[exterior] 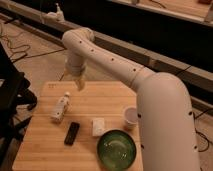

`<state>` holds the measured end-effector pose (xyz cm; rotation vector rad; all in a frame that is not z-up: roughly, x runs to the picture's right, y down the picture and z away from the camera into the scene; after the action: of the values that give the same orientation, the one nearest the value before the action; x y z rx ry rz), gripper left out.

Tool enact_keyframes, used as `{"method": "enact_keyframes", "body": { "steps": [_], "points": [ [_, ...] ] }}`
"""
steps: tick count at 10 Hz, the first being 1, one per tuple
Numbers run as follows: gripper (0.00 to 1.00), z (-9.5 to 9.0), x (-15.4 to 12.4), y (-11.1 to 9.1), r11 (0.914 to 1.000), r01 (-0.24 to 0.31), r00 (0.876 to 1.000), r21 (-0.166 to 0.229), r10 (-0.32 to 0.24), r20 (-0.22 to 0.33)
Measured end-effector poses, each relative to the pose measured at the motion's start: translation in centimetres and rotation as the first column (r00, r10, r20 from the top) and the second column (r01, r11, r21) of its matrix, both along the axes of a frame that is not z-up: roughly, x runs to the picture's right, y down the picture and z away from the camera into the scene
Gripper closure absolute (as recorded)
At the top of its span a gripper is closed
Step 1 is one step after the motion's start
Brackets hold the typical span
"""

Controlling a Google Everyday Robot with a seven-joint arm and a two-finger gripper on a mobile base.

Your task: Place the bottle in the ceramic bowl

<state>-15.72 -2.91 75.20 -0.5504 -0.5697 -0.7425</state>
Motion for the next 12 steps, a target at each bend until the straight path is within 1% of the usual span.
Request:
{"method": "enact_keyframes", "body": {
  "steps": [3, 5, 7, 9, 10, 11, 12],
  "points": [
    [0.35, 0.0, 0.1, -0.1, 1.0, -0.005, 1.0, 0.001, 0.005, 0.002],
    [0.35, 0.5, -0.9, 0.0, 0.9997, -0.026, 0.999, -0.002, 0.026, 0.044],
    [0.35, 1.7, -1.9, 0.9, 0.9985, -0.046, 0.994, -0.028, 0.049, 0.101],
    [0.35, 2.9, -2.1, 2.1, 0.9975, -0.046, 0.99, -0.055, 0.053, 0.131],
    [0.35, 3.9, -2.1, 3.2, 0.9969, -0.032, 0.989, -0.072, 0.042, 0.141],
    [0.35, 4.8, -2.0, 3.9, 0.9967, -0.02, 0.989, -0.078, 0.031, 0.142],
    [0.35, 6.1, -2.3, 5.2, 0.9962, 0.006, 0.989, -0.087, 0.007, 0.149]
  ]
}}
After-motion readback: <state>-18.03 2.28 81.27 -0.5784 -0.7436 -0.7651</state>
